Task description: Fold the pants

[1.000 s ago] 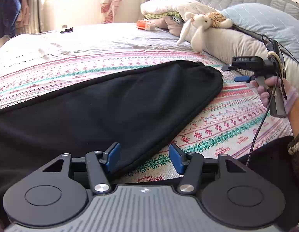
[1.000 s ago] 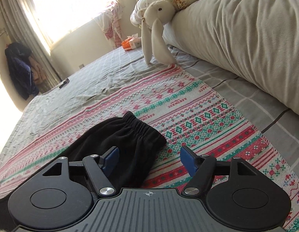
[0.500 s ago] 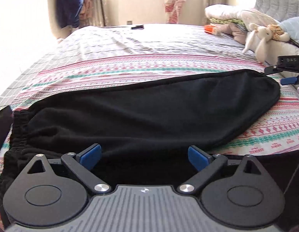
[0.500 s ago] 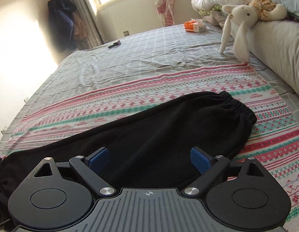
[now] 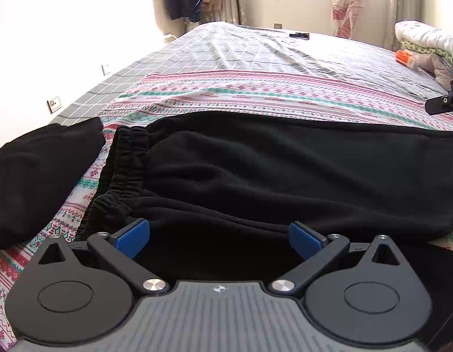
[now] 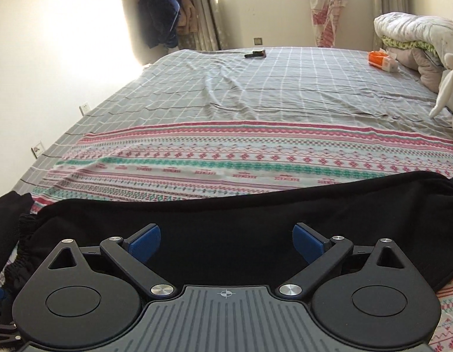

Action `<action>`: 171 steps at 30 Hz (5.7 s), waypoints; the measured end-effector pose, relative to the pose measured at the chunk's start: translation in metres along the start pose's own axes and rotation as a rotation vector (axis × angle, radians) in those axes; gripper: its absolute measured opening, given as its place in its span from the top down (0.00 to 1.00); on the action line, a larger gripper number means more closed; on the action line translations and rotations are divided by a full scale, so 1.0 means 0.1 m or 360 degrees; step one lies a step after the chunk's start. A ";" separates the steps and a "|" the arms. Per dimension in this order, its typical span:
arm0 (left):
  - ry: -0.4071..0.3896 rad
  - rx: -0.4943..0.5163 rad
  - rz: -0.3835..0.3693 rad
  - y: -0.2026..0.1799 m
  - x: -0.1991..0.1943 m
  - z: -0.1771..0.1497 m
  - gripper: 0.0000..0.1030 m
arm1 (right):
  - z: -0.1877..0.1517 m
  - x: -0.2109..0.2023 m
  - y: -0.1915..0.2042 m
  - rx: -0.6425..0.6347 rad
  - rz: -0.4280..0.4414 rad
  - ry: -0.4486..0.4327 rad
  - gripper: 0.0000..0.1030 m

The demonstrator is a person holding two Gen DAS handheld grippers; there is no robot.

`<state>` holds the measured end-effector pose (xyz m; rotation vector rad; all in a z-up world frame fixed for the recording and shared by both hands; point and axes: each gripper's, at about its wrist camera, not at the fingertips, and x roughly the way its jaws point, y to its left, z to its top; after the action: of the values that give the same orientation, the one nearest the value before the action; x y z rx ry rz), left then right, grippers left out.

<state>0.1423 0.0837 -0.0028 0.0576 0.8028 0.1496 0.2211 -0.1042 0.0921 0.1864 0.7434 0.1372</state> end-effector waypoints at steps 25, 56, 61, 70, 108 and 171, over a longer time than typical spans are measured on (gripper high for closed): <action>0.0190 -0.0351 -0.0173 0.77 0.31 -0.05 0.00 | 0.17 2.00 2.09 -0.0998 0.0322 0.0258 0.12; 0.0224 -0.0424 -0.0541 0.98 -0.70 -0.87 0.00 | -1.04 -0.95 2.28 -0.1004 0.0620 0.0109 0.95; 0.0215 -0.0426 -0.0542 1.02 -0.71 -0.94 0.00 | -1.41 -0.96 2.16 -0.0946 0.0657 0.0176 0.94; 0.0221 -0.0329 -0.0528 0.96 -0.71 -1.07 0.00 | -1.80 -0.99 2.03 -0.0959 0.0618 0.0246 0.82; 0.0084 0.0153 -0.0771 -1.21 -0.03 -0.23 0.36 | -1.16 -0.87 -0.43 0.0229 -0.0158 0.0111 0.30; 0.0190 0.0472 -0.1434 -1.40 -0.53 -0.95 0.91 | -0.21 0.34 -1.98 0.0528 -0.0529 0.0038 0.33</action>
<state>0.0533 -0.0638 -0.0461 -0.0375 0.8984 -0.8245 0.2433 -0.2880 0.0120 0.3739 0.8078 -0.3024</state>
